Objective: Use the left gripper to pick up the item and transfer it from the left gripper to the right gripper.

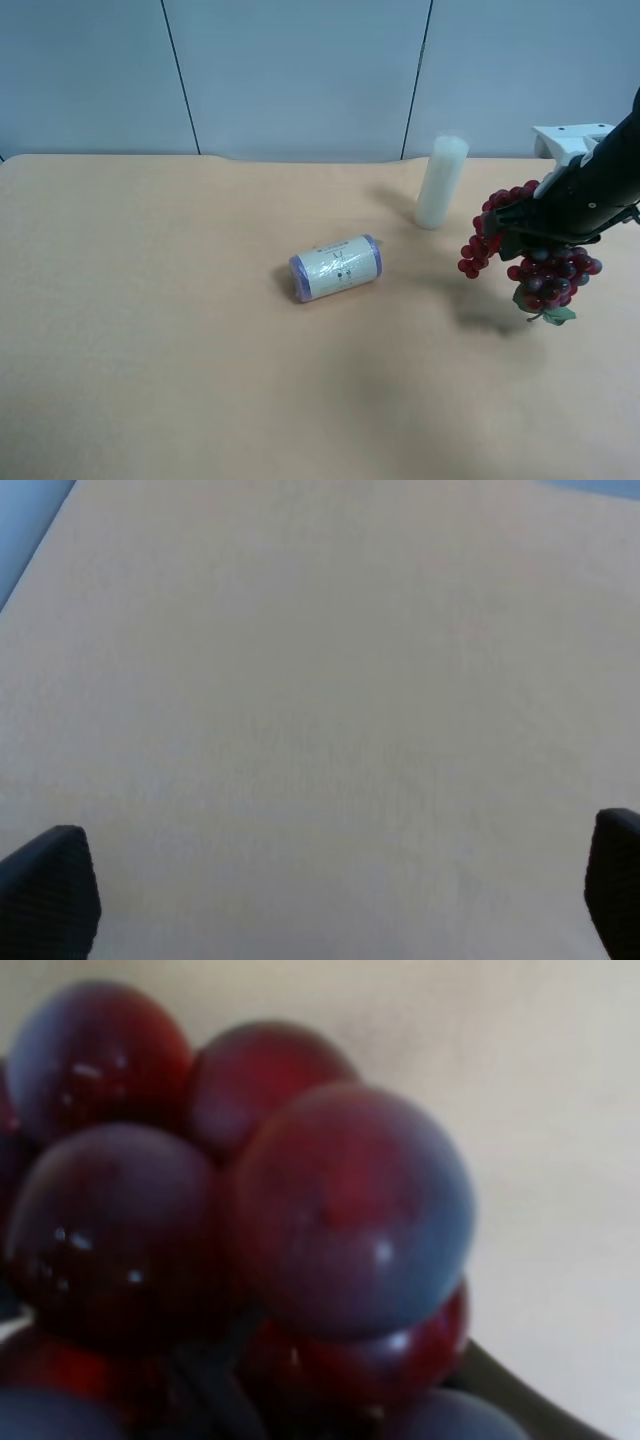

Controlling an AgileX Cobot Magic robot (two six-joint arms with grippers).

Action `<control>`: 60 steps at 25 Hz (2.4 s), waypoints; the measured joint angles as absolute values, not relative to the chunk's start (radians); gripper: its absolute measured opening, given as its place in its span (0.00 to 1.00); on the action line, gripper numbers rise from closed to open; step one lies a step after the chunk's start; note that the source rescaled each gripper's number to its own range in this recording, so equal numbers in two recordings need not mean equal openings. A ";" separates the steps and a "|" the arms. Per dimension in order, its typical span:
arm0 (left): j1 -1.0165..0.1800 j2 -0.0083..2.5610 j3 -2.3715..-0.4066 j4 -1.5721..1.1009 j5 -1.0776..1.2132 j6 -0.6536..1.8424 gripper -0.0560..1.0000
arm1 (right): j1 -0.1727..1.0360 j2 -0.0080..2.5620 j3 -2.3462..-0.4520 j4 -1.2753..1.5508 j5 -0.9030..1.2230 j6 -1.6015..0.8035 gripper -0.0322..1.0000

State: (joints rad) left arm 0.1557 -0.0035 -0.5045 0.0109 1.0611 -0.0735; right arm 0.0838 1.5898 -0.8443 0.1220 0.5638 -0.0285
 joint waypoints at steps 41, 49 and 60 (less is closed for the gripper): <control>0.156 -0.003 -0.504 0.011 1.061 -0.074 1.00 | 0.085 0.817 -0.848 0.113 1.086 -0.054 0.99; 0.156 -0.003 -0.504 0.011 1.061 -0.074 1.00 | 0.085 0.570 -0.848 0.078 1.193 -0.037 1.00; 0.156 -0.003 -0.504 0.011 1.061 -0.074 1.00 | 0.085 0.176 -0.612 0.077 1.162 -0.037 1.00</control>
State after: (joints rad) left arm 0.1557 -0.0035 -0.5045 0.0109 1.0611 -0.0735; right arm 0.0847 0.1761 -0.6119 0.0769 1.1618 -0.0372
